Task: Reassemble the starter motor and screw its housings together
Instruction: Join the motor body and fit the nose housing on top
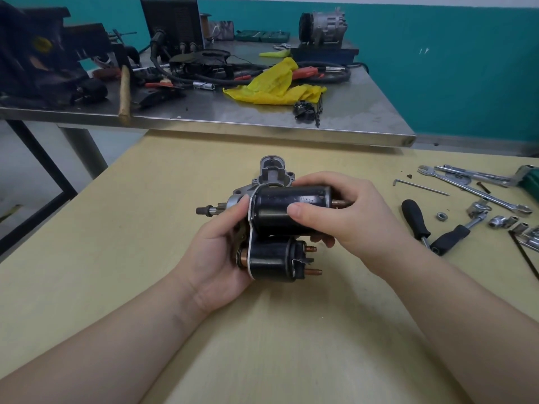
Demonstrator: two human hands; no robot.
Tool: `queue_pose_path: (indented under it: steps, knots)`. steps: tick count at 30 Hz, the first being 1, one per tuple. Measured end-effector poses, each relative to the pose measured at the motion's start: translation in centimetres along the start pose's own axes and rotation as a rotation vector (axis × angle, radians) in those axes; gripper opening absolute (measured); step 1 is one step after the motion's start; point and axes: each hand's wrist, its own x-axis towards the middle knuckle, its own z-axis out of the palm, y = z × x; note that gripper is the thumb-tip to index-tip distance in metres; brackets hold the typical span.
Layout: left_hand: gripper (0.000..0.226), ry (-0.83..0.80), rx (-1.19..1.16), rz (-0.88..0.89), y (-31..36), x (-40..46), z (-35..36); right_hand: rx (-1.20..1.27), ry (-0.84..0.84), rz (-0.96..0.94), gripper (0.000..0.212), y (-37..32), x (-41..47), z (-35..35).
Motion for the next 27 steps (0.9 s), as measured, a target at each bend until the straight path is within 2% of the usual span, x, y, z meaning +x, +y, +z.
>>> queue_pose_path:
  steps: [9,14,18,23,27]
  knots:
    - [0.042,-0.051,-0.035,0.03,-0.1,0.05,-0.22,-0.029,0.026,-0.06,0.04,-0.33,-0.36,0.19]
    - [0.032,-0.119,0.006,0.029,0.22,-0.18,-0.17,-0.036,0.067,-0.097,0.036,-0.51,-0.41,0.04]
    - [0.042,-0.117,-0.02,-0.009,0.17,-0.14,-0.49,-0.057,0.075,-0.135,0.038,-0.38,-0.6,0.16]
    - [0.04,-0.121,-0.011,-0.014,0.26,-0.35,-0.27,-0.083,0.082,-0.171,0.039,-0.38,-0.65,0.22]
    - [0.047,-0.118,-0.023,-0.033,0.31,-0.39,-0.28,-0.084,0.078,-0.173,0.037,-0.4,-0.64,0.13]
